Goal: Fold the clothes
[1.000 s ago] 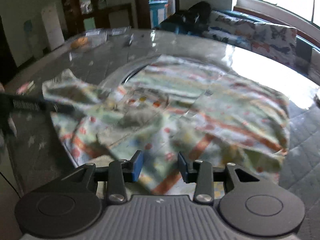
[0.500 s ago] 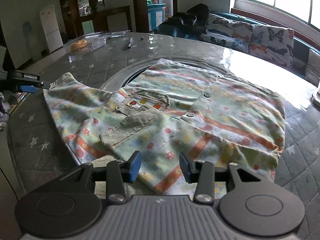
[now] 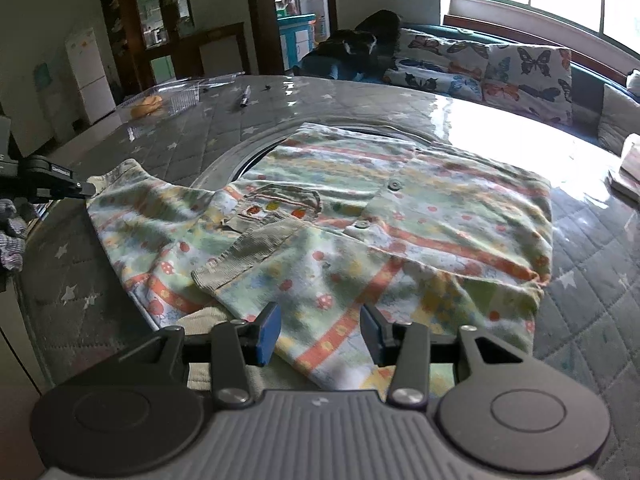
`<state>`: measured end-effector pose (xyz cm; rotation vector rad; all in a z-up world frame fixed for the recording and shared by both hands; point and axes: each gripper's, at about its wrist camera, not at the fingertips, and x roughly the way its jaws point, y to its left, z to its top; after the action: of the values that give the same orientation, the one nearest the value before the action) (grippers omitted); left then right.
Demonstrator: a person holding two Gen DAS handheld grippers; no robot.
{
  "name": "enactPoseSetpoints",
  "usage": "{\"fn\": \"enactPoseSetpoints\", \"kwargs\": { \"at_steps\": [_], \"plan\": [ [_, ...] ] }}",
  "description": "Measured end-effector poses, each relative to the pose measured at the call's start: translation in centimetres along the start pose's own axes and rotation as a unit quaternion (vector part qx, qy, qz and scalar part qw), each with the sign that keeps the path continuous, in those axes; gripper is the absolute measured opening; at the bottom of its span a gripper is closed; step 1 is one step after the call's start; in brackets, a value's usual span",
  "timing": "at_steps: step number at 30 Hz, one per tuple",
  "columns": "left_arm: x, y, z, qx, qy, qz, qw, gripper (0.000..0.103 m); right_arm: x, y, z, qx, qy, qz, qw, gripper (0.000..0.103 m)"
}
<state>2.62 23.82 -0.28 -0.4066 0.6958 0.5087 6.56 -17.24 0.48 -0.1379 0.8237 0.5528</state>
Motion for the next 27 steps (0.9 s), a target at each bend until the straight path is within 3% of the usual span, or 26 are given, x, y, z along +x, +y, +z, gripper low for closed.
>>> {"fn": "enactPoseSetpoints", "kwargs": {
  "at_steps": [4,8,13,18,23,25,27],
  "plan": [
    [-3.2,-3.6,0.0,0.023,-0.015,-0.066,0.9975,0.005,-0.7,-0.9,-0.4,0.015,-0.006,-0.006,1.000,0.044],
    [-6.7,-8.3,-0.7,0.056,-0.025,-0.149,0.9868,0.005,-1.5,-2.2,-0.7,0.029,-0.016,-0.016,0.999,0.044],
    [-9.5,-14.6,-2.5,0.101,-0.002,-0.259,0.9607,0.005,-2.8,-3.7,-1.0,0.049,-0.031,-0.026,0.998,0.044],
    [-10.9,-20.1,-5.0,0.130,0.036,-0.350,0.9270,0.005,-4.0,-5.7,-1.6,0.080,-0.043,-0.042,0.995,0.044],
    [-10.1,-24.0,-8.6,0.186,0.076,-0.377,0.9040,0.006,-4.9,-7.2,-2.2,0.101,-0.048,-0.057,0.992,0.044],
    [-9.4,-24.5,-9.8,0.207,0.095,-0.377,0.8981,0.011,-5.3,-7.7,-2.3,0.106,-0.050,-0.064,0.991,0.044],
    [-8.9,-24.4,-10.9,0.219,0.112,-0.365,0.8978,0.018,-5.5,-8.2,-2.4,0.116,-0.054,-0.070,0.989,0.044]
  ]
}}
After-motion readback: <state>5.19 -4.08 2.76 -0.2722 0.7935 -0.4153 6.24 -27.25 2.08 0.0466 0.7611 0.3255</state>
